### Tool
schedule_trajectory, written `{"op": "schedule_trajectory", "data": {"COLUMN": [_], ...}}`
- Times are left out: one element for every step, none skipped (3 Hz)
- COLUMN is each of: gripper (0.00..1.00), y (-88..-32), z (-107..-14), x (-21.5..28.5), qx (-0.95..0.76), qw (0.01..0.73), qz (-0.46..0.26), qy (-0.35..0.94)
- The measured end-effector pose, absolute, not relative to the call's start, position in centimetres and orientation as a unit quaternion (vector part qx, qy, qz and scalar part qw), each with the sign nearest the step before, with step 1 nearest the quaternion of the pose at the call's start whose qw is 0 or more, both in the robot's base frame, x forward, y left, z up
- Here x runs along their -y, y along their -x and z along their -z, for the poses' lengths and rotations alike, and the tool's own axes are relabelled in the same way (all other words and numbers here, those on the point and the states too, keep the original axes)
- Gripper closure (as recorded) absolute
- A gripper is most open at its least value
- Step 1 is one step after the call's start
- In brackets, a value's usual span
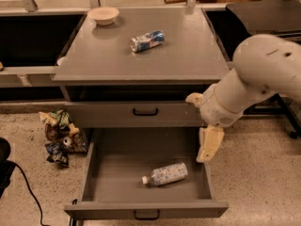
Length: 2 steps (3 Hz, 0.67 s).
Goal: Pick blue plastic bottle from middle drawer and place on counter
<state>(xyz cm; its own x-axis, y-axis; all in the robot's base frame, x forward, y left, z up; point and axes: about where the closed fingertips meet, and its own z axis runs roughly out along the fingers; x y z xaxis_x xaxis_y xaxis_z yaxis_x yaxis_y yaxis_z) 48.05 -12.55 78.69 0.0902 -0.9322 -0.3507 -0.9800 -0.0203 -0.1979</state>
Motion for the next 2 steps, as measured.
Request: {"op": "schedule_trajectory", "data": {"gripper": [0.0, 0.0], "y": [-49.1, -50.2], "z": [-71.9, -66.1], "x": [12.8, 12.5], "qx": [-0.655, -0.64], "qw": [0.189, 0.195], "qz": [-0.049, -0.062], "qy": [0.73, 0.741]}}
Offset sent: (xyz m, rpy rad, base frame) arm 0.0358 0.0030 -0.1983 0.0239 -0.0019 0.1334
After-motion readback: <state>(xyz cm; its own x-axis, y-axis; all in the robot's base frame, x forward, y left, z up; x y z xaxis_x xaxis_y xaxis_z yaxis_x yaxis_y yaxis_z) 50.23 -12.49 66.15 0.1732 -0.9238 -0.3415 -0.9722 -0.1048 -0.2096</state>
